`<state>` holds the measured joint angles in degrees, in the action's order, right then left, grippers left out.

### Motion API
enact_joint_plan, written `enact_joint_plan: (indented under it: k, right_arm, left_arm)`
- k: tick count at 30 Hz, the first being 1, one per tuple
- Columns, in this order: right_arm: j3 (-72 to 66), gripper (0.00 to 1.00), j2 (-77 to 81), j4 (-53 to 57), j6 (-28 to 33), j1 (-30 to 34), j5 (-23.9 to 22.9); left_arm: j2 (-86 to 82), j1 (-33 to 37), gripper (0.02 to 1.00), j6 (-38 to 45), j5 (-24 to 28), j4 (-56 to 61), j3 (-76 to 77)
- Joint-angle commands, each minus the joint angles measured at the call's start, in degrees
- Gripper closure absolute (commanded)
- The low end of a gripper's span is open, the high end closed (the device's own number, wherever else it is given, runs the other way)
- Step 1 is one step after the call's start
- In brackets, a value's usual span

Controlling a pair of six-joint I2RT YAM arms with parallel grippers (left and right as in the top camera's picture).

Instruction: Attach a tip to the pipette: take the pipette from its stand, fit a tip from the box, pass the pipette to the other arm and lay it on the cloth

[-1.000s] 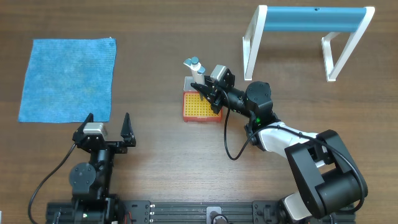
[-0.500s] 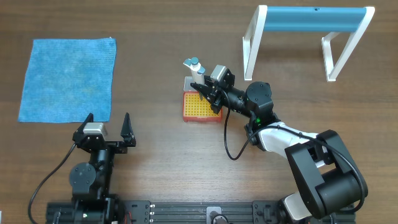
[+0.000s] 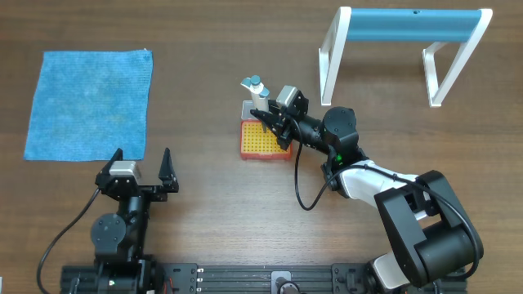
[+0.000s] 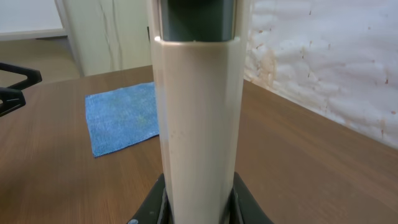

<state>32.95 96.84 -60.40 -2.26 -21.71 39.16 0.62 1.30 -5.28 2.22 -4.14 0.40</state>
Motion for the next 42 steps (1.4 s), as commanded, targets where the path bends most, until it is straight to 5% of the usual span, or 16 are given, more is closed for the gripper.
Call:
enact_joint_plan:
  k: [1,42]
  right_arm:
    - [0.13,0.923,-1.22,-0.37,-0.44,-0.13,0.92]
    - [1.70,0.923,0.61,-0.57,-0.44,-0.61,0.26]
  left_arm:
    - [-0.42,-0.28,0.020,-0.26,1.07,-0.37,-0.09]
    - [-0.42,-0.28,0.020,-0.26,1.07,-0.35,-0.09]
